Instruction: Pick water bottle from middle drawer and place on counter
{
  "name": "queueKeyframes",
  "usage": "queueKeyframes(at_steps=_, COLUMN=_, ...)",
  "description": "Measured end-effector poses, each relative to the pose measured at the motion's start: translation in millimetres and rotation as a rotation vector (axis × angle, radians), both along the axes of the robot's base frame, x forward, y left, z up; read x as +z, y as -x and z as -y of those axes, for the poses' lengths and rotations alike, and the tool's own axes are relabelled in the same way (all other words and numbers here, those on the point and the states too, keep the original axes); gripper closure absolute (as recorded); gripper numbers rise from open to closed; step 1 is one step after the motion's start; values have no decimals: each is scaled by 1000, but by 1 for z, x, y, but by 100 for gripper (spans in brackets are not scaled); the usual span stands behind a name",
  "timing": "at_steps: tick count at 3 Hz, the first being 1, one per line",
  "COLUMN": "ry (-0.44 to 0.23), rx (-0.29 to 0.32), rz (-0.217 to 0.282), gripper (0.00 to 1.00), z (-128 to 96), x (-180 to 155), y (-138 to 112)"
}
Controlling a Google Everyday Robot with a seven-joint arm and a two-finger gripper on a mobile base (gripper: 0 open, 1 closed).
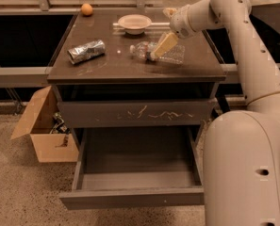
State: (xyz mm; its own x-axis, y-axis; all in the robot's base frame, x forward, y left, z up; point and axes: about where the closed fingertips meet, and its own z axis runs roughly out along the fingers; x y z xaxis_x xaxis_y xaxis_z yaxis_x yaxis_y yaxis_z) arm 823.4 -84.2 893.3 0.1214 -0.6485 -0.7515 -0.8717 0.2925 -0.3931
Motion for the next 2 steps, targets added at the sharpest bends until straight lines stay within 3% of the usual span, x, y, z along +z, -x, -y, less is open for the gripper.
queueKeyframes(at_steps=1, ry=-11, rx=-8, rz=25, gripper=0, z=7, x=10, y=2)
queueKeyframes(at_steps=2, ry=-44, rx=-19, rz=92, gripper=0, z=22, x=40, y=12)
